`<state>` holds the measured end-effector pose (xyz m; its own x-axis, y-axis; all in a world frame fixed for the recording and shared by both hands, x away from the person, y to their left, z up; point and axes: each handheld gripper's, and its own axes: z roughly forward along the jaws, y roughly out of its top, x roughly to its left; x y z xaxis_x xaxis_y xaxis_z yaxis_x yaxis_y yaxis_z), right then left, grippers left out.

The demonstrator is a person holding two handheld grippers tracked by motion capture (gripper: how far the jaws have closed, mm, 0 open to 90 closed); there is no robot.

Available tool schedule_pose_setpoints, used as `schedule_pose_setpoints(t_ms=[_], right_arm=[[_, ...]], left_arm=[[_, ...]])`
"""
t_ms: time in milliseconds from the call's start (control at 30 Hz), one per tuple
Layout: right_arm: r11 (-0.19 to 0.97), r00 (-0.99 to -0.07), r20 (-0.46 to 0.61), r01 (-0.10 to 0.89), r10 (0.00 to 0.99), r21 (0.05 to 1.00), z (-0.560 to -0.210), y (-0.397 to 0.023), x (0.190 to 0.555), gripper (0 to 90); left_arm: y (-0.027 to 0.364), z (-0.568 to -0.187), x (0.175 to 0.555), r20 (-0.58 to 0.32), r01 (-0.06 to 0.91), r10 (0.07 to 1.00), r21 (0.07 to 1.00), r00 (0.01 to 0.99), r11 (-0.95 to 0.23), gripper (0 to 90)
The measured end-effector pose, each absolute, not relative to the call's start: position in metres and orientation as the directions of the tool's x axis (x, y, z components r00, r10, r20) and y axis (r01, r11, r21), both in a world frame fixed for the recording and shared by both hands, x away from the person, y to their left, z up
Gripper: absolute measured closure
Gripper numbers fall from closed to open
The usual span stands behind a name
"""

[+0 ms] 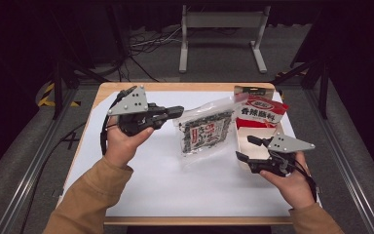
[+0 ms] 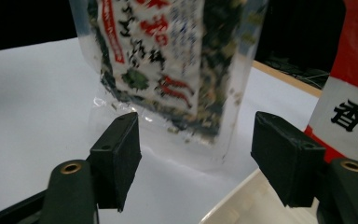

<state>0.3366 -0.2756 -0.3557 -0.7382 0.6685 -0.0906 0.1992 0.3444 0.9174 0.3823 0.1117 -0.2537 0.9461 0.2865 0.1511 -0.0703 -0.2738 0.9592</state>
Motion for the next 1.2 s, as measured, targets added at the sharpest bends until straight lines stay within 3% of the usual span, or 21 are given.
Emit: schedule_pose_setpoints(t_ms=[467, 733, 1067, 1200], right_arm=[[0.330, -0.781, -0.110, 0.129, 0.614, 0.935, -0.325, -0.260, 0.356, 29.4], [0.335, -0.829, -0.110, 0.098, 0.548, 0.937, -0.316, -0.254, 0.364, 41.8], [0.396, -0.910, -0.143, 0.025, 0.389, 0.918, -0.309, -0.241, 0.363, 70.7], [0.398, -0.929, -0.135, 0.015, 0.345, 0.917, -0.307, -0.238, 0.360, 75.8]], left_arm=[[0.111, -0.257, 0.372, 0.147, -0.083, 0.249, 0.965, 0.957, -0.250, 90.0], [0.113, -0.259, 0.374, 0.136, -0.074, 0.255, 0.968, 0.957, -0.239, 90.0], [0.121, -0.261, 0.377, 0.107, -0.047, 0.277, 0.976, 0.955, -0.214, 90.0], [0.126, -0.262, 0.377, 0.097, -0.038, 0.291, 0.979, 0.952, -0.203, 90.0]])
